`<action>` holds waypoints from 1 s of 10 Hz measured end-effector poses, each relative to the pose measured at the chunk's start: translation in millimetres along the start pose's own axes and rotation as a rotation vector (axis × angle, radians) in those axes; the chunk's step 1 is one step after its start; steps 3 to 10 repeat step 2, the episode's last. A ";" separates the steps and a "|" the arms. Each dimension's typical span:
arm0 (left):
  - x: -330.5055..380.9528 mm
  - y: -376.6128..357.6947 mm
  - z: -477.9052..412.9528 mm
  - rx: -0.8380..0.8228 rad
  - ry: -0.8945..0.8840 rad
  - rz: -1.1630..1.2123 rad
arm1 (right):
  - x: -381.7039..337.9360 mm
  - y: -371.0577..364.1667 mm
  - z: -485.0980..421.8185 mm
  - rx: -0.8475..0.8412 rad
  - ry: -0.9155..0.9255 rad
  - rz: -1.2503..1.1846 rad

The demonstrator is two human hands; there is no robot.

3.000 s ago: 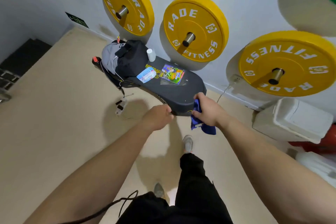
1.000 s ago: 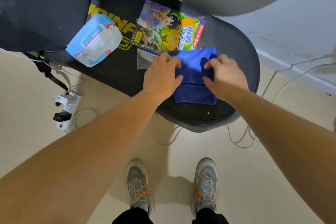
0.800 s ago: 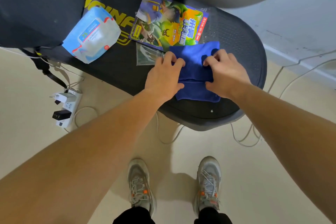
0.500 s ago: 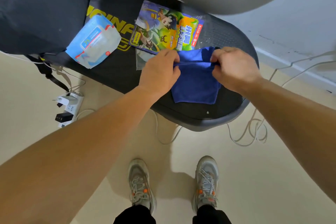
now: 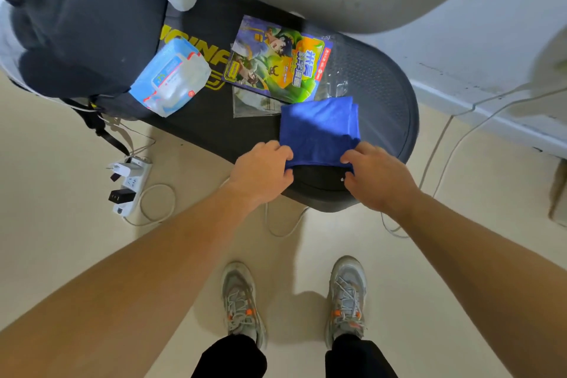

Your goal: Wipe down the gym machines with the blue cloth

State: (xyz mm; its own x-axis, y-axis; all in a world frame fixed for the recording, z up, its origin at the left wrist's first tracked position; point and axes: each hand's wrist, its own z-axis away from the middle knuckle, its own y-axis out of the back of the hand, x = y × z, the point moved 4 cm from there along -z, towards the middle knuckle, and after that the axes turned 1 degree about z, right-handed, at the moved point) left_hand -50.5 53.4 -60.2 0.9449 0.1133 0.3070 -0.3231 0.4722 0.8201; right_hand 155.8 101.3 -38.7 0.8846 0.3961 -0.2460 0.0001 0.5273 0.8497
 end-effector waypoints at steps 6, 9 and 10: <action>11.6 55.5 50.8 -0.130 0.174 0.028 | -1.3 76.0 31.7 -0.151 -0.098 0.035; 11.6 55.5 50.8 -0.130 0.174 0.028 | -1.3 76.0 31.7 -0.151 -0.098 0.035; 11.6 55.5 50.8 -0.130 0.174 0.028 | -1.3 76.0 31.7 -0.151 -0.098 0.035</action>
